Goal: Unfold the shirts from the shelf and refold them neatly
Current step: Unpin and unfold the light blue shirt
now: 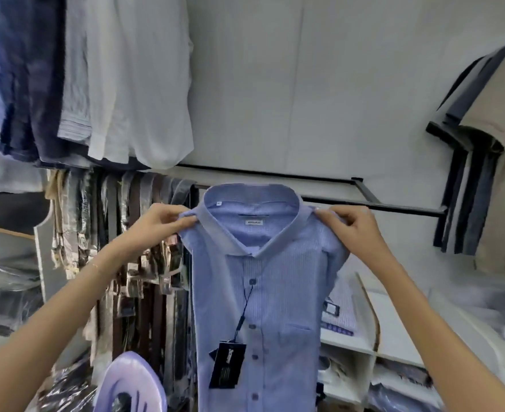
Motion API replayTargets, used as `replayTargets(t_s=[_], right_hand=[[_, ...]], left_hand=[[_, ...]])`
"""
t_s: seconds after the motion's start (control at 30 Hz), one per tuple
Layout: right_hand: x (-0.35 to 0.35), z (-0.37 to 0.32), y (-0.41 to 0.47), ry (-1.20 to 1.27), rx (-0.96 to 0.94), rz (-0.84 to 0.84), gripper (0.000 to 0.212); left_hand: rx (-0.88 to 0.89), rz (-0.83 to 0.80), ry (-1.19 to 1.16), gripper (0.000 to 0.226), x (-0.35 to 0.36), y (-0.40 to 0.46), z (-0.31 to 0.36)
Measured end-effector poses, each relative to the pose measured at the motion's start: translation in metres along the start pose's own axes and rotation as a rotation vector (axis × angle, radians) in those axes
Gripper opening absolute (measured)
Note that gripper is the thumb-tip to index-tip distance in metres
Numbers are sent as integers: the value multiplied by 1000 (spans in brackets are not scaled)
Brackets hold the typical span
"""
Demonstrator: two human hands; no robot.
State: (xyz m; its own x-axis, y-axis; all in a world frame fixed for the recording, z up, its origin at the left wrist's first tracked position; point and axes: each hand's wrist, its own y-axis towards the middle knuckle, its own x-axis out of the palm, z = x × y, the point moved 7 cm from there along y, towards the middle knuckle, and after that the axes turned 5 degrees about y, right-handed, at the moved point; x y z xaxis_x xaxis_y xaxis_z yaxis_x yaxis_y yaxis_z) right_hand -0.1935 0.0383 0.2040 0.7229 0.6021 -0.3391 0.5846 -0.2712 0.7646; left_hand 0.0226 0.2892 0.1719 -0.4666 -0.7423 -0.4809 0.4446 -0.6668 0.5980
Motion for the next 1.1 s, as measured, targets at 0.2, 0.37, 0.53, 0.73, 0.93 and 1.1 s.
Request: replayTargets(t_s=[0.2, 0.37, 0.53, 0.73, 0.93, 1.1], right_hand=[[-28, -47, 69, 227, -112, 107, 88], [-45, -77, 101, 371, -127, 216, 89], [-60, -98, 117, 411, -52, 266, 26], [-69, -101, 136, 418, -67, 238, 28], [-43, -55, 114, 508, 86, 145, 22], [-11, -24, 71, 579, 206, 165, 22]], left_hand=[[21, 188, -282, 17, -32, 52, 59], [89, 386, -356, 16, -58, 77, 99], [222, 469, -177, 16, -77, 80, 149], [291, 515, -118, 18, -83, 89, 175], [92, 464, -305, 23, -59, 88, 122], [-186, 462, -579, 26, -4, 56, 75]])
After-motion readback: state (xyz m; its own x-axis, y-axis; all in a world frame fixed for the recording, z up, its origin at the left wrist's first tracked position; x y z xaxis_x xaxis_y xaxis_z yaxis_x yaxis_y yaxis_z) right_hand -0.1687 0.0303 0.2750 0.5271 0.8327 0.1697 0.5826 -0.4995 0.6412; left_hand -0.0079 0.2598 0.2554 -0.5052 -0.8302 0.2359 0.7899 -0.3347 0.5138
